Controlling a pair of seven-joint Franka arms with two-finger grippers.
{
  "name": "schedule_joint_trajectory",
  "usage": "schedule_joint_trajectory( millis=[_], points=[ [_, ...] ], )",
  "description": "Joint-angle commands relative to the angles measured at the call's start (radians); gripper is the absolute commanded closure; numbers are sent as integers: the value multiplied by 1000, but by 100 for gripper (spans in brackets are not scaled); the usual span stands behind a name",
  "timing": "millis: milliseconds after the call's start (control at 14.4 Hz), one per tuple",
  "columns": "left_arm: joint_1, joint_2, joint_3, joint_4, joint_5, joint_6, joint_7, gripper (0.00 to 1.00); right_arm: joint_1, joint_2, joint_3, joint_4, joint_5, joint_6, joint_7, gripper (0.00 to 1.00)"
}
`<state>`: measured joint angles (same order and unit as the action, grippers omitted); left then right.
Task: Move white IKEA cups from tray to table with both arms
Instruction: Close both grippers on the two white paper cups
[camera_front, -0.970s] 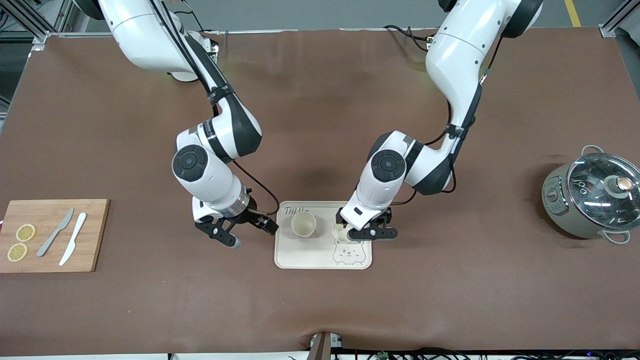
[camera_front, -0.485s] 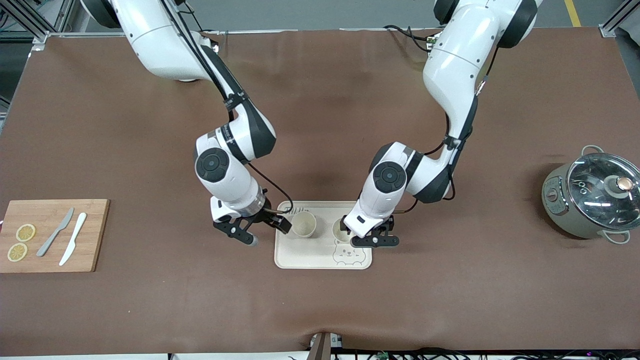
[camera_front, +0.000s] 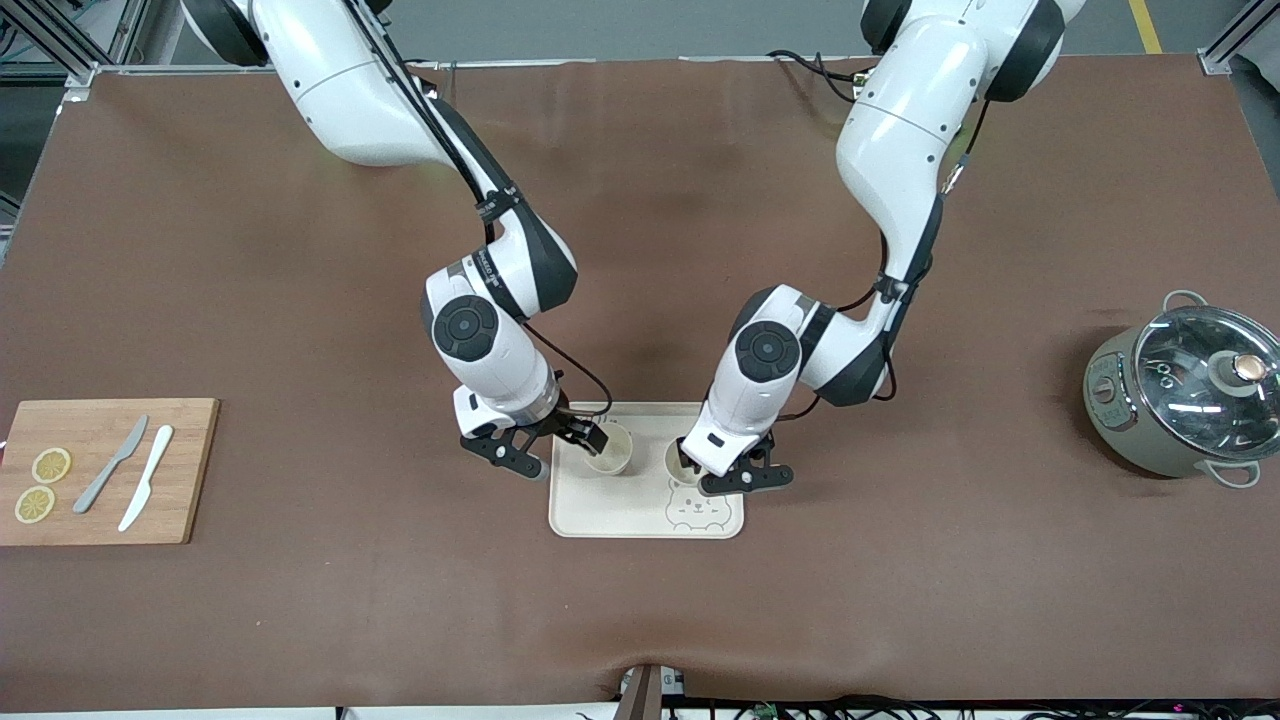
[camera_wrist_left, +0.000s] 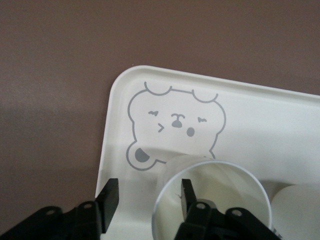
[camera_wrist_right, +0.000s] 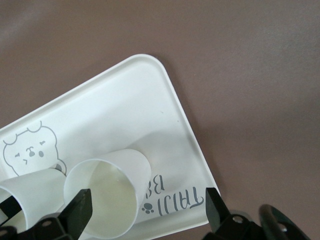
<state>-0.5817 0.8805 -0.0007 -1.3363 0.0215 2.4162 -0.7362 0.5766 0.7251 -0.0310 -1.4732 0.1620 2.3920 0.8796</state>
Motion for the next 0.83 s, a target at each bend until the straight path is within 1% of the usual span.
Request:
schedule_joint_trajectory(
  millis=[0, 346, 485, 623, 762],
  points=[
    [-10, 0, 5, 14, 12, 3, -37, 100, 15, 30, -10, 24, 11, 41, 15, 0],
    [16, -23, 5, 3, 15, -12, -26, 100, 29, 57, -12, 22, 5, 59, 15, 0],
    [28, -98, 4, -90, 15, -16, -26, 100, 35, 71, -12, 24, 7, 70, 15, 0],
    [43, -203, 1, -200, 15, -25, -12, 100, 39, 82, -12, 24, 7, 85, 15, 0],
    [72, -300, -2, -274, 11, -98, 58, 100, 42, 89, -12, 24, 5, 101, 15, 0]
  ],
)
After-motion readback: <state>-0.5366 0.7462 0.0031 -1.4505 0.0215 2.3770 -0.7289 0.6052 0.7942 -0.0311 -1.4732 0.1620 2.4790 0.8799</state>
